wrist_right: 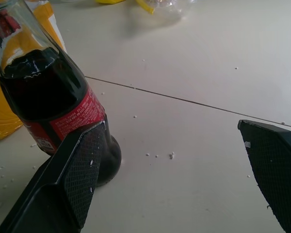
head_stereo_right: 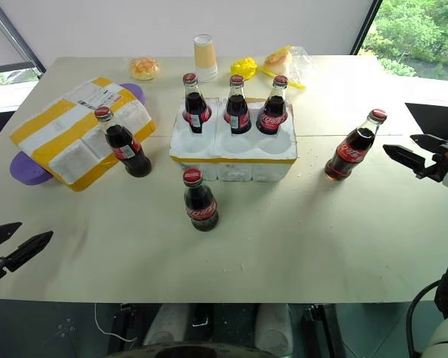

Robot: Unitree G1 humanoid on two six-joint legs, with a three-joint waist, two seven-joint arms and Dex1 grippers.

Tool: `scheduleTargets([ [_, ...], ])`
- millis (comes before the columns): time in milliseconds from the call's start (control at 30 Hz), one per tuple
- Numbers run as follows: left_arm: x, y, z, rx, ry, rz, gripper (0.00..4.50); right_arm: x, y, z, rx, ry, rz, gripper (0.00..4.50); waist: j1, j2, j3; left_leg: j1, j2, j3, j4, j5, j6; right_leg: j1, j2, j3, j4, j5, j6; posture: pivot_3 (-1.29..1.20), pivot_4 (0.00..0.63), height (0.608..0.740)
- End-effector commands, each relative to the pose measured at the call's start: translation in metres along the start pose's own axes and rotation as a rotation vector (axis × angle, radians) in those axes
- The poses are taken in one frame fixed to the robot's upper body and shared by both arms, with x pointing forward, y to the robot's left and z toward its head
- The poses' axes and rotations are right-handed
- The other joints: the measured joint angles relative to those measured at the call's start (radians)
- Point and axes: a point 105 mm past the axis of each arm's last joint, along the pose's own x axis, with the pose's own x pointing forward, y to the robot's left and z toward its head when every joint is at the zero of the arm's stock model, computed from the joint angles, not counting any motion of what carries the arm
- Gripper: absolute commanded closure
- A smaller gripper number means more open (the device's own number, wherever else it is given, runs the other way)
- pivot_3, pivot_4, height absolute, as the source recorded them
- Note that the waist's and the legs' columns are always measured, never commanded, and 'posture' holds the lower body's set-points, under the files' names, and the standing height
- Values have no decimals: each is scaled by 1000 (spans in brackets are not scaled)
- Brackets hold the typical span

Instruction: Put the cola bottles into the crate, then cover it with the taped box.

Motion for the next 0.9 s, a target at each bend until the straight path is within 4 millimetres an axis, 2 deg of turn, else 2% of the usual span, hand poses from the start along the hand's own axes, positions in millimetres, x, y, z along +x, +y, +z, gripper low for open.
scheduleTargets([
  [33,-2,-1,13,34,-47,4,19,-9,-6,21,-50,-42,-26,0,0,0,0,0,0,0,0,0,0,0,0,0,0,0,0,0,150,740],
  [367,0,2,19,-5,-76,5,19,-14,-6,18,-21,-47,-14,0,-1,0,0,0,0,1,0,1,-2,0,0,0,0,0,0,0,150,740],
  [533,6,-1,30,10,-107,-20,19,-15,-6,21,-35,-35,-9,0,0,0,0,0,0,1,0,1,-2,0,0,0,0,0,1,0,150,740],
  [700,11,-11,48,19,-129,-108,19,-26,6,40,-39,-26,103,0,1,0,0,0,0,1,0,3,-5,0,0,1,1,2,3,0,150,740],
  [833,22,-18,71,71,-145,-183,19,-39,26,80,-46,-68,240,0,2,1,0,0,0,1,0,3,-4,0,0,1,1,2,3,0,150,740],
  [900,30,-22,79,103,-151,-217,19,-46,43,99,-63,-83,326,0,2,2,0,0,0,1,0,1,-1,0,0,1,1,2,3,0,150,740],
])
